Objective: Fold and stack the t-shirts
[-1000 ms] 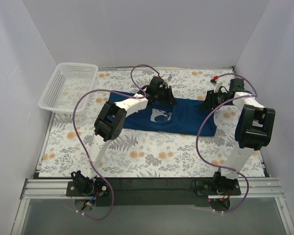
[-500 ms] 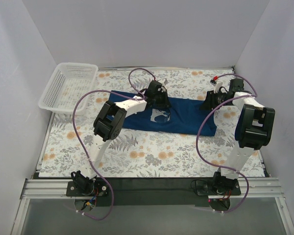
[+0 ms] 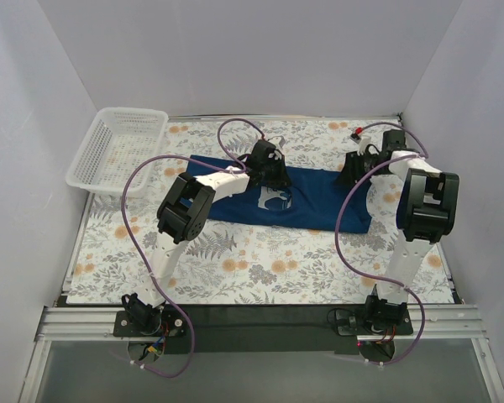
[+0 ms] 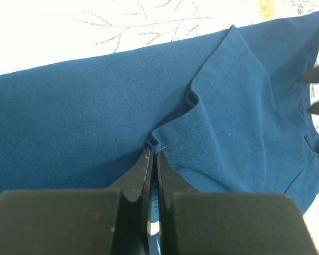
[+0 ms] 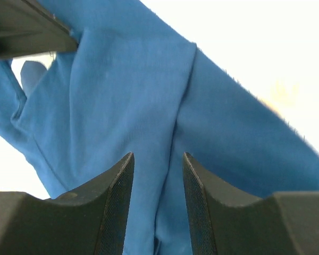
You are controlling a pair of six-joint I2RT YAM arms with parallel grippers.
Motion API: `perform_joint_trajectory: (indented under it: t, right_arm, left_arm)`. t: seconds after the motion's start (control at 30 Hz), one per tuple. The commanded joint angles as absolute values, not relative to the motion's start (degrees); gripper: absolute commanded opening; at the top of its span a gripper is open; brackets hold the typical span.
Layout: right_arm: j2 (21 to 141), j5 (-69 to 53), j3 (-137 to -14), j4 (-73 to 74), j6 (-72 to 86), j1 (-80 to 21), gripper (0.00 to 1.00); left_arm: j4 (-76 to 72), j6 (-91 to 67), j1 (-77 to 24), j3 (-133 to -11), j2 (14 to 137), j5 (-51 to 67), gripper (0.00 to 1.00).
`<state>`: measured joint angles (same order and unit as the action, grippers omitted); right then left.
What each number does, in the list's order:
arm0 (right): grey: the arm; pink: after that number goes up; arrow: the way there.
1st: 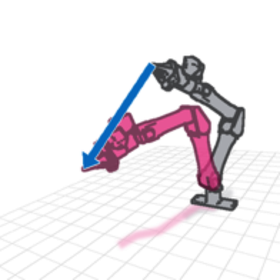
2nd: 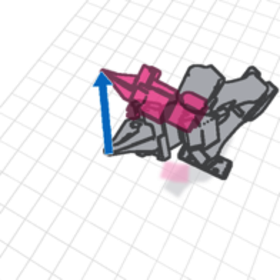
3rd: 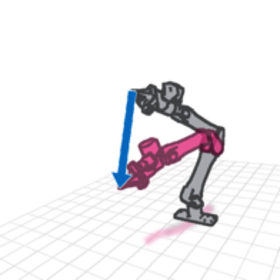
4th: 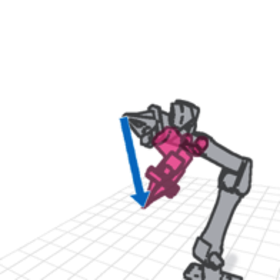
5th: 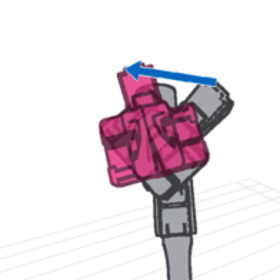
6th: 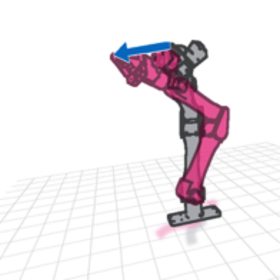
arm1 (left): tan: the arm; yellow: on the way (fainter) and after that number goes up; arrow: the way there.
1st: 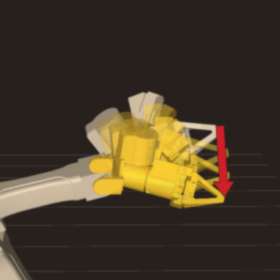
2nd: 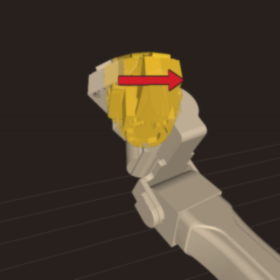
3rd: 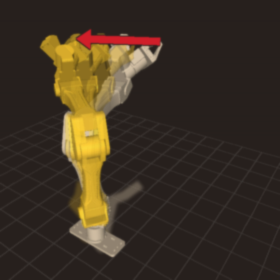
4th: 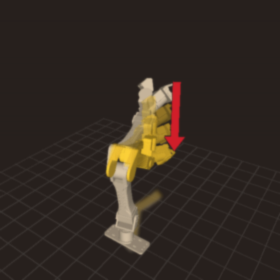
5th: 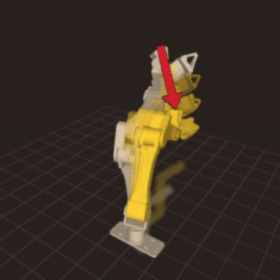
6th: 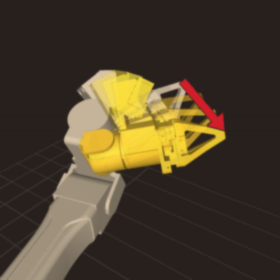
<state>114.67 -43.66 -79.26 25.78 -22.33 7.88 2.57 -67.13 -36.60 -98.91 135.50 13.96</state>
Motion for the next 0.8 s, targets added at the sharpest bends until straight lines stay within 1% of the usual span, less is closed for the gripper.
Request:
perform_joint_trajectory:
  t: [0.0,0.6,0.77]
  right_arm:
    - [116.45,-43.68,-84.62,25.31,-21.1,6.24,0.41]
    - [121.46,-42.01,-88.42,25.49,-20.13,3.87,0.4]
    - [121.9,-42.28,-88.42,25.58,-19.95,3.87,0.36]
  left_arm:
    - [2.02,-66.45,-36.3,-98.44,130.25,13.8,0.0]
    - [0.79,-65.74,-35.95,-99.58,129.02,15.73,0.0]
    - [0.88,-65.74,-35.68,-99.32,128.85,15.91,0.0]
